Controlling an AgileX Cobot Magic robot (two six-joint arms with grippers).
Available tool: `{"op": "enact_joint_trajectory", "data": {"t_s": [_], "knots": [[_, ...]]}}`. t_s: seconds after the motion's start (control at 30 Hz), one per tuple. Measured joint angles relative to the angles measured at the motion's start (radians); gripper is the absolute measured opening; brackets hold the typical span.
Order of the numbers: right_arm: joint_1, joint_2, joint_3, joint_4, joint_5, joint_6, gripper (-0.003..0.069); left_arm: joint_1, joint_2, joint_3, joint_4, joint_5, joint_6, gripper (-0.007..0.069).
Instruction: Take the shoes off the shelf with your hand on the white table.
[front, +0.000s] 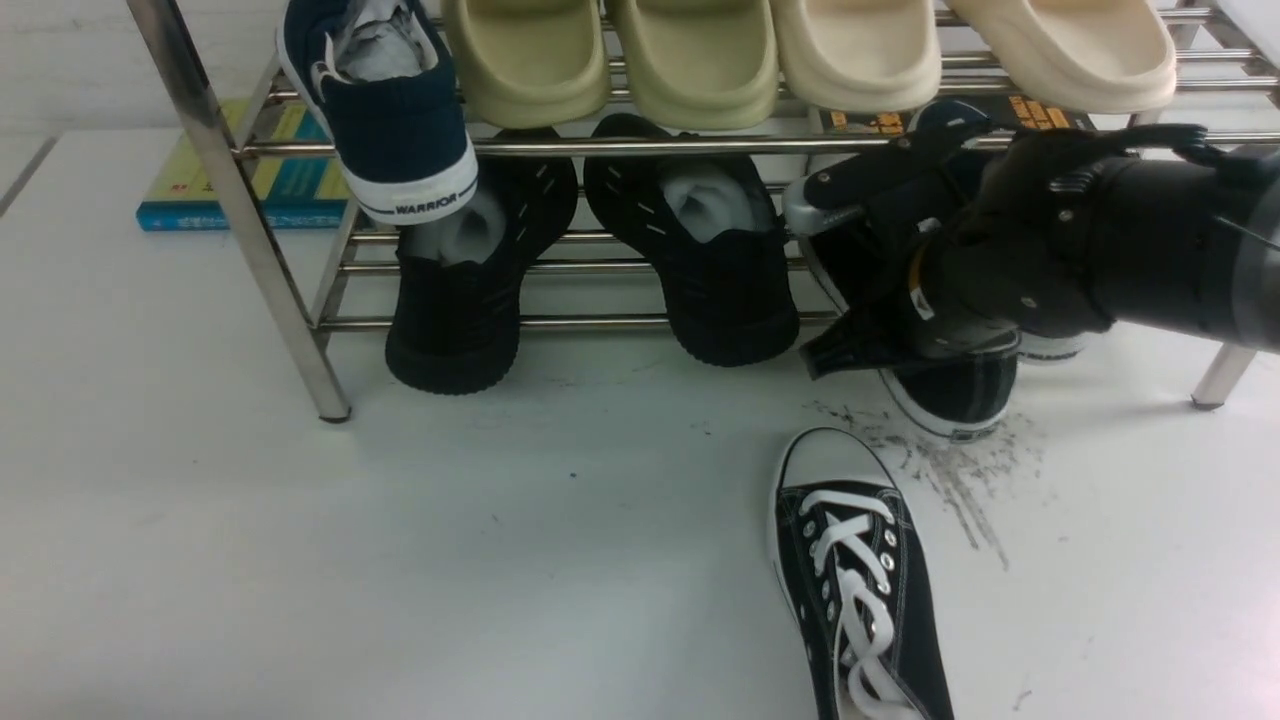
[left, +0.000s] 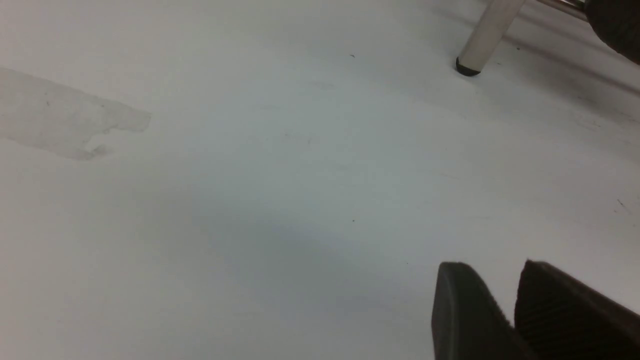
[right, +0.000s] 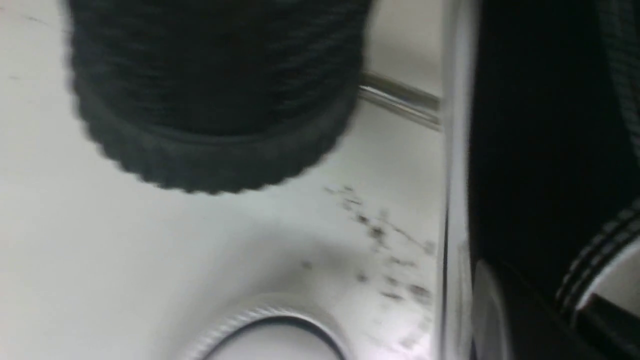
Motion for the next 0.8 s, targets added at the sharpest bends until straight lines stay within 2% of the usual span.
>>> {"op": "enact_joint_trajectory", "data": {"t_s": [0.2, 0.4, 0.7, 0.8], "knots": [[0.0, -0.132, -0.041, 0.116, 0.21, -0.114, 0.0001, 0.0, 0.0, 0.0, 0.0, 0.0, 0.0, 0.0195], [0.0, -0.263, -0.059, 0.298, 0.332, -0.242, 0.0001, 0.0, 0.0, 0.0, 0.0, 0.0, 0.0, 0.0195], [0.002, -0.411, -0.059, 0.508, 0.511, -0.366, 0.0001, 0.0, 0.0, 0.0, 0.0, 0.0, 0.0, 0.0195], [0.042, -0.471, -0.059, 0.565, 0.551, -0.389, 0.0006, 0.0, 0.0, 0.0, 0.0, 0.0, 0.0, 0.0195]]}}
